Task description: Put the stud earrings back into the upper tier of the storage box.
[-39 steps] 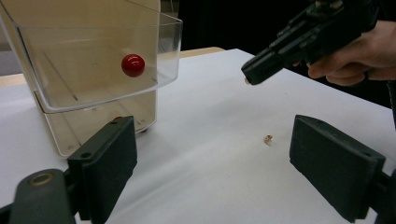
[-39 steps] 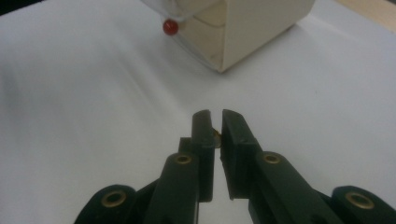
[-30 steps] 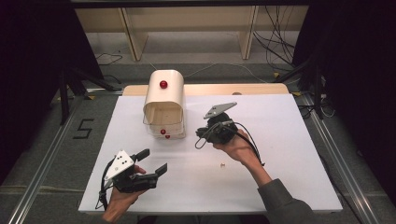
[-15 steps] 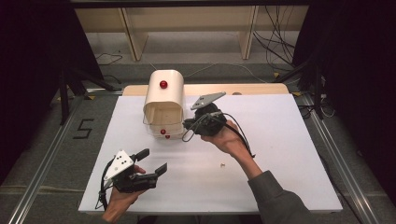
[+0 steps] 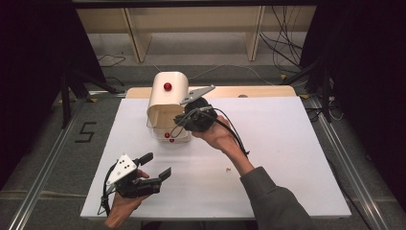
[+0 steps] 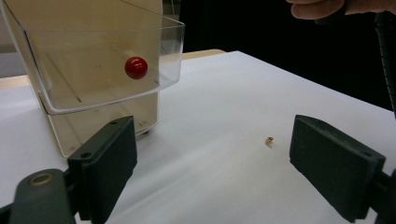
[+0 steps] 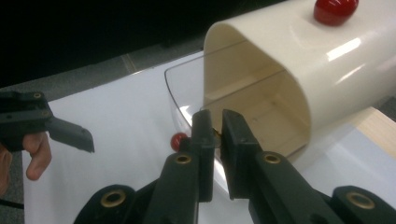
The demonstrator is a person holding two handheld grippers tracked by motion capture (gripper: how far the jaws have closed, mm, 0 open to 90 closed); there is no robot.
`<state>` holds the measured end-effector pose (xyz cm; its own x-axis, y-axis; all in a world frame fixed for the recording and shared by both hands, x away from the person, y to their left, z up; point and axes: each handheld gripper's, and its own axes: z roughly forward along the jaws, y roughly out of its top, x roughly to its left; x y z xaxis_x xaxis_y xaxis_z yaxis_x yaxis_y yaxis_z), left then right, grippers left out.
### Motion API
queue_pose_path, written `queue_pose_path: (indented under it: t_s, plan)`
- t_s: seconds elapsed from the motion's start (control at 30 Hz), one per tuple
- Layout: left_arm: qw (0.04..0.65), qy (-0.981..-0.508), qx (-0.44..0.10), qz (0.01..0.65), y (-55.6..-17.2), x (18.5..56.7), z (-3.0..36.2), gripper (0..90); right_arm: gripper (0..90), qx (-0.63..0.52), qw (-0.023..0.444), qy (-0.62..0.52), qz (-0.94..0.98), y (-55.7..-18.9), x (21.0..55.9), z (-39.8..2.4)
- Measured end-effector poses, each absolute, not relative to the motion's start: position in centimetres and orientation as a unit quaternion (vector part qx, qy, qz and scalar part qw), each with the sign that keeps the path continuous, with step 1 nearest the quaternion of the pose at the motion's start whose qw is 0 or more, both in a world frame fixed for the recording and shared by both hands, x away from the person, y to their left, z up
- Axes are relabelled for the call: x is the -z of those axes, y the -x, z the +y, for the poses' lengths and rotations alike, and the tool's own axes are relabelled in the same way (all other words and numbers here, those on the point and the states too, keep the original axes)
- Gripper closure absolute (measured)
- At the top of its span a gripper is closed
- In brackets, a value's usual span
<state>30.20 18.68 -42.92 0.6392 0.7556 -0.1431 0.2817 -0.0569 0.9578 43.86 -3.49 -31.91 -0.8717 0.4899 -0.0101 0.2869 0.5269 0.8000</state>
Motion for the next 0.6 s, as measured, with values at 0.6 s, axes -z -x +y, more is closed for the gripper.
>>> queue_pose_path:
  t_s: [0.6]
  plan:
    - [0.578,-0.697,-0.206,0.371,-30.2,42.9,18.8,14.5,83.6,-0.421,0.116,-0.230,0.870,-45.6,32.1,-0.5]
